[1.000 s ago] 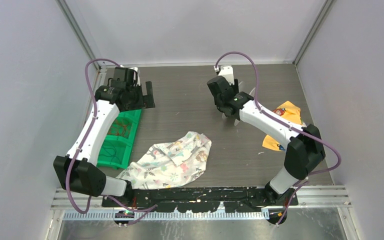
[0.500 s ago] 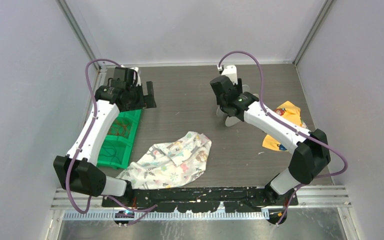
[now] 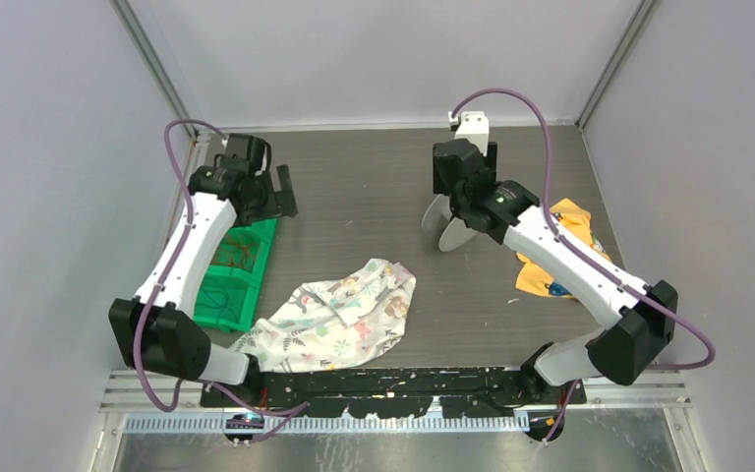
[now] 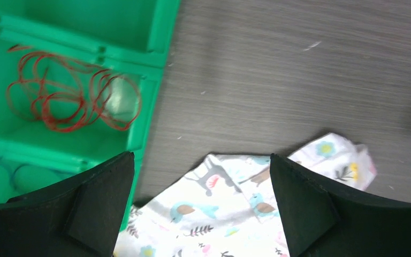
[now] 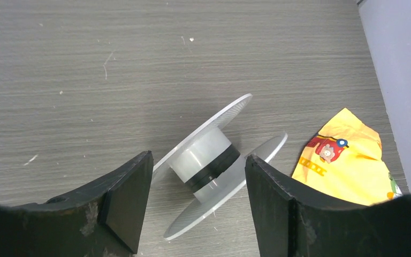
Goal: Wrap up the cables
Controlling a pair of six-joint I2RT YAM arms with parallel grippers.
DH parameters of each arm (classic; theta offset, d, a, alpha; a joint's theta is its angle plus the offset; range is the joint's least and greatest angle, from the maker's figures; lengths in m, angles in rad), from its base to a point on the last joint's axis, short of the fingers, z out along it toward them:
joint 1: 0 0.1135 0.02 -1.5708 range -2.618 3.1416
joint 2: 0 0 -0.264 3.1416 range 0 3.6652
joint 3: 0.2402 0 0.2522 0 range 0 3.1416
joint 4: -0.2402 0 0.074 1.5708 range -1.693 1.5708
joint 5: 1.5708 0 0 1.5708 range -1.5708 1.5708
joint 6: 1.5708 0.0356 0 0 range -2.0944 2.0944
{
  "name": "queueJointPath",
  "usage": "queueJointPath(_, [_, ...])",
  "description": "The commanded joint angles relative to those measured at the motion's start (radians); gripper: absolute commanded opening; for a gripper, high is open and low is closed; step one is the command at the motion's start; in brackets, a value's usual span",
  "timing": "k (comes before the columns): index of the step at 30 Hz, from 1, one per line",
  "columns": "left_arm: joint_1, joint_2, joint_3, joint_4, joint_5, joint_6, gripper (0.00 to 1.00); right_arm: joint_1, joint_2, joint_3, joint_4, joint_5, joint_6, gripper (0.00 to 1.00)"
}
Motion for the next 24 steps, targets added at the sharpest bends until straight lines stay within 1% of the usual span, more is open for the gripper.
queueJointPath(1, [0.016, -0.029, -0.005, -0.107, -0.227, -0.068, 0.96, 0.003, -0.091, 0.033, 0.040, 0.036, 0.005, 0.71])
queueJointPath(4, [0.023, -0.113, -0.103, -0.073, -0.357, -0.101, 0.91, 0.002, -0.125, -0.001, 0.070, 0.055, 0.007, 0.72])
queueJointPath(5, [0.040, -0.129, -0.133, -0.054, -0.358, -0.104, 0.88, 0.004, -0.133, -0.012, 0.077, 0.055, 0.010, 0.72])
queueJointPath(6, [0.061, -0.137, -0.156, -0.028, -0.347, -0.113, 0.83, 0.003, -0.138, -0.019, 0.084, 0.051, 0.013, 0.72])
queueJointPath(7, [0.089, -0.135, -0.178, -0.003, -0.325, -0.118, 0.80, 0.003, -0.139, -0.024, 0.089, 0.044, 0.014, 0.72])
queueJointPath(9, [0.152, -0.105, -0.217, 0.047, -0.278, -0.125, 0.79, 0.004, -0.131, -0.017, 0.089, 0.033, 0.012, 0.73])
queueJointPath(12, [0.223, -0.043, -0.241, 0.115, -0.171, -0.128, 0.79, 0.003, -0.125, -0.011, 0.081, 0.025, 0.009, 0.73])
queueJointPath(15, [0.230, 0.021, -0.260, 0.176, -0.133, -0.146, 0.76, 0.002, -0.136, -0.017, 0.077, 0.029, 0.011, 0.73])
queueJointPath(19, [0.241, 0.095, -0.288, 0.234, -0.129, -0.179, 0.63, 0.003, -0.154, -0.029, 0.067, 0.037, 0.016, 0.73])
queueJointPath(20, [0.243, 0.108, -0.291, 0.244, -0.128, -0.184, 0.58, 0.003, -0.157, -0.032, 0.066, 0.038, 0.017, 0.73])
queueJointPath(21, [0.243, 0.117, -0.290, 0.247, -0.134, -0.188, 0.49, 0.003, -0.161, -0.035, 0.064, 0.039, 0.019, 0.73])
queueJointPath(23, [0.243, 0.112, -0.269, 0.224, -0.151, -0.185, 0.16, 0.003, -0.168, -0.036, 0.060, 0.044, 0.020, 0.73])
queueJointPath(24, [0.243, 0.092, -0.255, 0.204, -0.163, -0.172, 0.02, 0.003, -0.172, -0.037, 0.057, 0.047, 0.020, 0.73])
